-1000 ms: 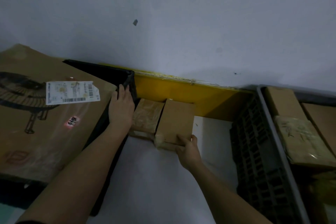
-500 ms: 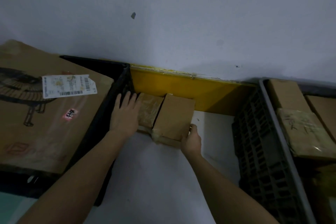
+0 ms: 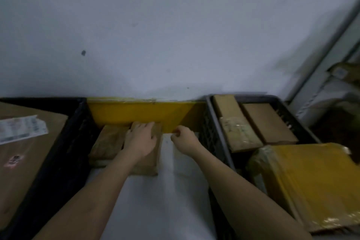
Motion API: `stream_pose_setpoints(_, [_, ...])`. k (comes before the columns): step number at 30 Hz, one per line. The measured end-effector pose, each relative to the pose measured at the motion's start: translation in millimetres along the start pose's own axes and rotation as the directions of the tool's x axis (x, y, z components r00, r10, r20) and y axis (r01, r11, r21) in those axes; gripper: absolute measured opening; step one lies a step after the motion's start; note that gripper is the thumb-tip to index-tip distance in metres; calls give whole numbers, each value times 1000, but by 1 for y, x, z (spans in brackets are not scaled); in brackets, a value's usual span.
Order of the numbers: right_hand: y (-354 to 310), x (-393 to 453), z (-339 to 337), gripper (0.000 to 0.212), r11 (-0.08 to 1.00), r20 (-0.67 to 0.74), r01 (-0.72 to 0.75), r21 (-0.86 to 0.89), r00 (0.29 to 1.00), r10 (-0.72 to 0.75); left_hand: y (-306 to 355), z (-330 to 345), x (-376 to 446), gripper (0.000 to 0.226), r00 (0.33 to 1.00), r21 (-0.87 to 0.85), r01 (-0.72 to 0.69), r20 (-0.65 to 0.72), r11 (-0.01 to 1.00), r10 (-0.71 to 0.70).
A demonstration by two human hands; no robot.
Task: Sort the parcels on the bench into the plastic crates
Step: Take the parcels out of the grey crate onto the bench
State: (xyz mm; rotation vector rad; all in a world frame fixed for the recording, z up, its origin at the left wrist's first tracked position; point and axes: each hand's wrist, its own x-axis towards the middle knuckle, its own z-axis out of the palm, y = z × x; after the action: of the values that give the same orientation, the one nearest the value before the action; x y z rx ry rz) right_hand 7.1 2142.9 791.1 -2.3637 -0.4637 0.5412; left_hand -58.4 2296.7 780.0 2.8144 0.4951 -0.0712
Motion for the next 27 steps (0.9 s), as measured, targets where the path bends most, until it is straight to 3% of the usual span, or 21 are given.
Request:
stream_pose_setpoints(6, [-16,-40,-128,28,981,-222,192,7,957,-185,107,-49,-7,56,982,-73,-122,-154,990,109])
stream_pose_setpoints(10, [12,-75,-193,24,969,-265,241,59,939,-218,172,-61,-31,51,950,-270,-277,-224,922,220])
stream_pose_setpoints(15, [96,-115,-257,24,981,-328,177,-83,924,-195,256,-44,-75,58,924,-438,-378,-133,816,357])
stream_pose_setpoints(20, [174,-144,-300,31,988,-394,34,-148,915,-91,307,-14,-91,80,949,-408,-253,71,877,307])
stream_pose_setpoints(24, [214,-168,-300,48,999,-241,-7,-39,971,-3,311,0,-98,89,957,-616,-59,188,786,220])
stream_pose_setpoints(27, [231,-183,-294,48,994,-132,15,113,991,0,317,-2,-102,100,961,-594,-19,211,804,179])
